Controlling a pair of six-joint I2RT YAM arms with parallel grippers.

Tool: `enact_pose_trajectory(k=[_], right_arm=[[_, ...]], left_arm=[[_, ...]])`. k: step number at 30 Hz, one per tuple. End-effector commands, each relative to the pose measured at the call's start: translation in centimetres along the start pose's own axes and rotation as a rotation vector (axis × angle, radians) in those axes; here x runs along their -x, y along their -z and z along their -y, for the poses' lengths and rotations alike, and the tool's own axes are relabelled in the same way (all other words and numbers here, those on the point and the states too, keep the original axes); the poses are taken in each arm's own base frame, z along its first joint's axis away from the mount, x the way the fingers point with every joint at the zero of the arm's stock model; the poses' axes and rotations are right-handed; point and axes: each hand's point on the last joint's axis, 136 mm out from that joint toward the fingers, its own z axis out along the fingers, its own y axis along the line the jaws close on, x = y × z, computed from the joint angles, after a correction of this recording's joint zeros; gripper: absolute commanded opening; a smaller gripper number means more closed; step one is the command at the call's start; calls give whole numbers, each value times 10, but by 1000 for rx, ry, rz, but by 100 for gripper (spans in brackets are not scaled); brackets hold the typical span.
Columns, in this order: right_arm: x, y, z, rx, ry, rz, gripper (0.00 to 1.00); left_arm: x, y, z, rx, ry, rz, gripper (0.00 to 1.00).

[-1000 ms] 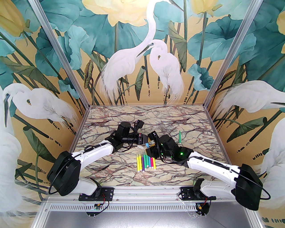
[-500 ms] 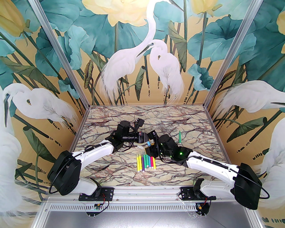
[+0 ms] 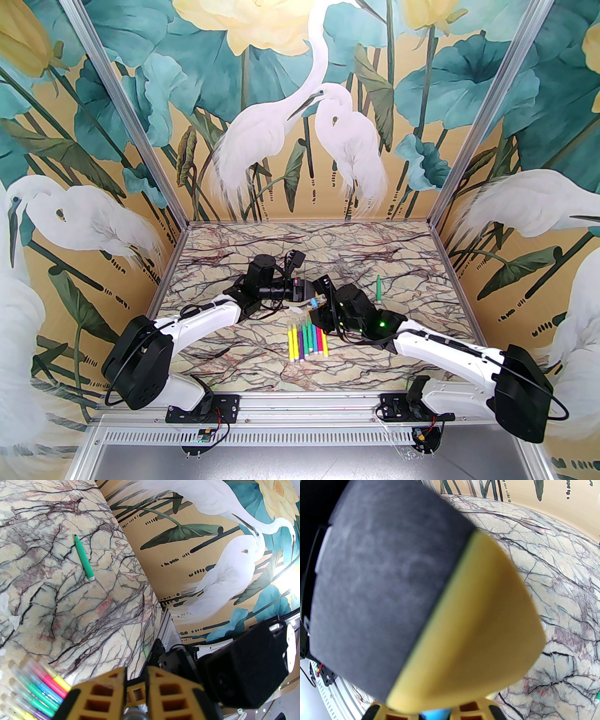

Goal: Open the pen caps

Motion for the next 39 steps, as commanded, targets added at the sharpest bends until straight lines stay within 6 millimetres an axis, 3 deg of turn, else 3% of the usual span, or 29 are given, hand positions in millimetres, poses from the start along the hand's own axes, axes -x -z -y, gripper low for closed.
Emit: enact_pose_trajectory(k=[1, 14, 20, 39], right_arm=[[-16, 5, 0, 8, 17, -34, 1], [-40, 15, 15, -52, 5, -58, 0], [-47, 16, 19, -67, 7, -64, 0], [-60, 22, 27, -84, 30, -41, 0]], left_arm=[[19, 1, -6, 51, 14, 53, 0], [47, 13, -21, 169, 43, 134, 0], [59, 19, -18, 177, 40, 166, 0], [71, 38, -17, 171, 60, 211, 0]])
